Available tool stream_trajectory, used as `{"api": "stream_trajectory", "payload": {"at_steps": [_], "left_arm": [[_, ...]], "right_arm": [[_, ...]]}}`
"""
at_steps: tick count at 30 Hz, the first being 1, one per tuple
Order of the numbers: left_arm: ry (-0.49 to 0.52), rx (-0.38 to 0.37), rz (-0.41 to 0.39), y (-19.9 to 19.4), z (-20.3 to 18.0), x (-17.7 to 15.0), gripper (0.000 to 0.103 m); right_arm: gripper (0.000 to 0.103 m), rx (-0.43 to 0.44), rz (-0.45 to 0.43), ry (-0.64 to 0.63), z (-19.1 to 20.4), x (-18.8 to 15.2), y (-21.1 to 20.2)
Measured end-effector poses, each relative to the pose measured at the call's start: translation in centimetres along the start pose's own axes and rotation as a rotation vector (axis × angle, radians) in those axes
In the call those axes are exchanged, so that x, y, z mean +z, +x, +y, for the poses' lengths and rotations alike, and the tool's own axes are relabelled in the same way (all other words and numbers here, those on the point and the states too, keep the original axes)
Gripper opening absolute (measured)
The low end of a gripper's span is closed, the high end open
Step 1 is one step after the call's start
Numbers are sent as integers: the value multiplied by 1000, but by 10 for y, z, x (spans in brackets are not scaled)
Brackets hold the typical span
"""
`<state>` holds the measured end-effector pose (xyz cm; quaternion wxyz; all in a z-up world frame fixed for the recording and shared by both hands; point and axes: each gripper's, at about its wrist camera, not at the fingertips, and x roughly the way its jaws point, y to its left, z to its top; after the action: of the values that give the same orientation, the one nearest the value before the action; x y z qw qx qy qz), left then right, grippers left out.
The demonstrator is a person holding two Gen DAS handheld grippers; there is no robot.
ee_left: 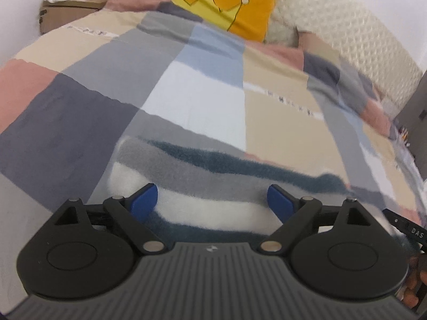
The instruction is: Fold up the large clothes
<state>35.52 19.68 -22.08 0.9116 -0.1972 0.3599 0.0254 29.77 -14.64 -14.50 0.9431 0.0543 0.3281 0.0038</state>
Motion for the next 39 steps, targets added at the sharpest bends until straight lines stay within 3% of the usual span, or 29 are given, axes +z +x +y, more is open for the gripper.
{"api": "stream_trajectory", "payload": {"at_steps": [4,8,13,19,23,28,29,30,35,39], "left_arm": [[-62,-53,-28,-31,-1,-7,92],[-57,-86,-92,-74,-16,-23,92],[-49,-112,-127,-113,-37,-63,92],[-150,-119,-101,-134,-37,-104,92],[-313,-126,-50,-126,-18,-124,93],[-562,-225,73,-91,18,-139,93],[-597,-226,79,-85,24,-141,93],[-631,-229,84,-80,29,-144,93],[-806,-298,62,-62,51,-153,93],[-848,-310,18,-55,58,-153,93]], "right_arm": [[73,54,-54,69,-3,8,-32],[74,131,-85,140,-6,4,-68],[75,212,-73,198,-9,-24,-104],[75,343,-5,265,5,-49,-121],[76,459,90,401,11,-68,-112],[76,555,159,522,16,-85,-98],[83,562,166,540,17,-86,-96],[88,568,172,569,17,-88,-93],[88,606,204,705,14,-96,-80],[88,649,257,777,15,-104,-72]]}}
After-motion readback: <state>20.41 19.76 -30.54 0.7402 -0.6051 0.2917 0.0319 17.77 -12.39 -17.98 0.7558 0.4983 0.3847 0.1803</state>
